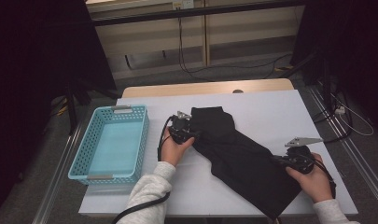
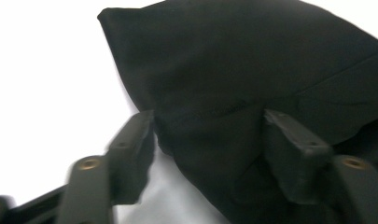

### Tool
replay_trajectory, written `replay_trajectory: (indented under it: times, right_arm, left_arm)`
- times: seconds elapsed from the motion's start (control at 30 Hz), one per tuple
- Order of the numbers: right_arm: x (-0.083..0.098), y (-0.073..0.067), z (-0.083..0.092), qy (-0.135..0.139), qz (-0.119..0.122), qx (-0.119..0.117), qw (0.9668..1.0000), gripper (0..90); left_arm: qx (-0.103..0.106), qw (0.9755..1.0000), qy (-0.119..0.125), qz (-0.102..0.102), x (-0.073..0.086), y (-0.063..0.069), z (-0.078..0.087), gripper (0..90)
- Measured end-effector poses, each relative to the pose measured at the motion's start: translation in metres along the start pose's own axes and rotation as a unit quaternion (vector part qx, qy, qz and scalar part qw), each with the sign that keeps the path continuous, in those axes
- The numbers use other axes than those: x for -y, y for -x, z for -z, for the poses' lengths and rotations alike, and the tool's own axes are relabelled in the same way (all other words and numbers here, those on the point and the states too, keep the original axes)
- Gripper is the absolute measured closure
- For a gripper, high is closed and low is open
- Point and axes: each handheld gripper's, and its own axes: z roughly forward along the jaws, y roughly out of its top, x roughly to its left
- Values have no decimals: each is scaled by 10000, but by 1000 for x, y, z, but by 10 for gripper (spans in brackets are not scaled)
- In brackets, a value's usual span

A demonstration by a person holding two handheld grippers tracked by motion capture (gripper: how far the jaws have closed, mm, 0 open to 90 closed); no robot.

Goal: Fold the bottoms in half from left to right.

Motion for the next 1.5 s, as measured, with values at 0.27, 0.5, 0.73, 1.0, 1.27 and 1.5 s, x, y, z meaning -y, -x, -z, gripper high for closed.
replay_trajectory:
  times: [0.27, 0.5, 0.73, 1.0, 1.27, 1.5]
  right_arm:
    - [0, -1, 1, -9, 35, -66, 10000, 885]
    - [1, 1, 4, -36, 55, -93, 9999, 885]
    - [-1, 1, 6, -66, 109, -60, 9999, 885]
    - [2, 7, 9, -68, 63, -75, 9999, 885]
    - [9, 14, 14, -96, 6, 17, 10000, 884]
    - [7, 10, 13, -123, 171, 16, 9998, 883]
  left_arm:
    - [155, 9990, -177, 392, 0, -10, 9, 786]
    - [-42, 9979, -167, 624, 9, -30, 24, 805]
    - [-85, 9979, 49, 643, 4, -29, 19, 354]
    - [-11, 9969, -92, 781, -9, -27, -7, 296]
    - [129, 9972, -132, 719, -18, -21, -24, 416]
    - [380, 9948, -254, 913, -19, -30, -23, 826]
